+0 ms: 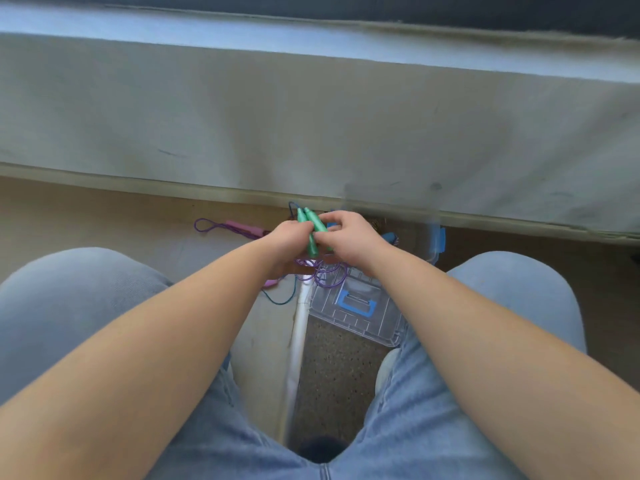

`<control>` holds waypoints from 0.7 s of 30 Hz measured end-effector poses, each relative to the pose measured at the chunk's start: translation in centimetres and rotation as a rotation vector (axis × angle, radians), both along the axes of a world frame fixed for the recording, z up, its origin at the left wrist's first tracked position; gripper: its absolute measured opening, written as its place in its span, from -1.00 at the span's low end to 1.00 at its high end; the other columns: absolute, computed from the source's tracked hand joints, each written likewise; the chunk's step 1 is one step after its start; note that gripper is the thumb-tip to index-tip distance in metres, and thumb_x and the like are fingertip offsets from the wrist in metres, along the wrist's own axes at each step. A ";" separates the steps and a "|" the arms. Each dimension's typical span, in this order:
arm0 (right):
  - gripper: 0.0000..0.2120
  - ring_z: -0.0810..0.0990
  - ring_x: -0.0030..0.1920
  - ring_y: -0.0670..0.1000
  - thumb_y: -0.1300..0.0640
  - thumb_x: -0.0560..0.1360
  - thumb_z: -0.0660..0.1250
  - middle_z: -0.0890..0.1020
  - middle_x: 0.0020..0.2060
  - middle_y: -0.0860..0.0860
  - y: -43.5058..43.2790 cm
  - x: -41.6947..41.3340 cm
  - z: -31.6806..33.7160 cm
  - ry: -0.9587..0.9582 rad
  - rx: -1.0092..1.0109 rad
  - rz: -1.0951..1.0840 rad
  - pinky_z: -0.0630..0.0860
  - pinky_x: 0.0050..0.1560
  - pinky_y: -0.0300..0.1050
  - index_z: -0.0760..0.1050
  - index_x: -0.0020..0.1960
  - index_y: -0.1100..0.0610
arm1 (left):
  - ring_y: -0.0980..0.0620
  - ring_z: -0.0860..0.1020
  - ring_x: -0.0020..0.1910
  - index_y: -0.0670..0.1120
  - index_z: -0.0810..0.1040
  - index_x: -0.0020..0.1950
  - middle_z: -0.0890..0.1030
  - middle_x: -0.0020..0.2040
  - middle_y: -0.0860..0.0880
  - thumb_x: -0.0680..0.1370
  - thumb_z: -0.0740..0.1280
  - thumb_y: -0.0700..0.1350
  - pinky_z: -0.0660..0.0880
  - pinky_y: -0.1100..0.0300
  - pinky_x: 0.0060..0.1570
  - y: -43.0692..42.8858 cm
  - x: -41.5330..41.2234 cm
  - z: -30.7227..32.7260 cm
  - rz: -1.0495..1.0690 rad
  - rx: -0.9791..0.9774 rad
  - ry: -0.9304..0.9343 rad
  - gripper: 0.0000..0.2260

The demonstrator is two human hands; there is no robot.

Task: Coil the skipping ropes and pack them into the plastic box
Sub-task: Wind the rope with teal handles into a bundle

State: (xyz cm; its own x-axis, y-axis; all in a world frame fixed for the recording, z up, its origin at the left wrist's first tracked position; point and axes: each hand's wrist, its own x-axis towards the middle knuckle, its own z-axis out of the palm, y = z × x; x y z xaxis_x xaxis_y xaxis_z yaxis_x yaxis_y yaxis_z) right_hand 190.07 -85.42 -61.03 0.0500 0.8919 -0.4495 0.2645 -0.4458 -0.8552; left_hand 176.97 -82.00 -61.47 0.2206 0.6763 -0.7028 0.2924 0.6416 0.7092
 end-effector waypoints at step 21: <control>-0.61 0.71 -0.19 0.13 0.25 0.58 0.24 0.68 -0.08 0.11 -1.6 1.0 0.8 0.096 0.134 -0.101 0.69 -0.11 0.14 0.50 0.35 -0.03 | -0.18 0.63 0.13 -0.10 0.45 0.34 0.62 0.22 -0.16 0.69 0.12 0.08 0.56 -0.24 0.13 -0.8 2.9 -0.6 0.167 0.071 -0.294 -0.65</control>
State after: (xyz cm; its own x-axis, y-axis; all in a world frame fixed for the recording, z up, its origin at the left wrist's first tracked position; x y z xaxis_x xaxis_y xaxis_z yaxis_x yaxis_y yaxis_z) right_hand 191.08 -87.02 -60.20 0.1048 0.9368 -0.3338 0.1385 -0.3462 -0.9279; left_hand 179.86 -82.84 -62.02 0.2886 0.7649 -0.5759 -0.0361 0.6097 0.7918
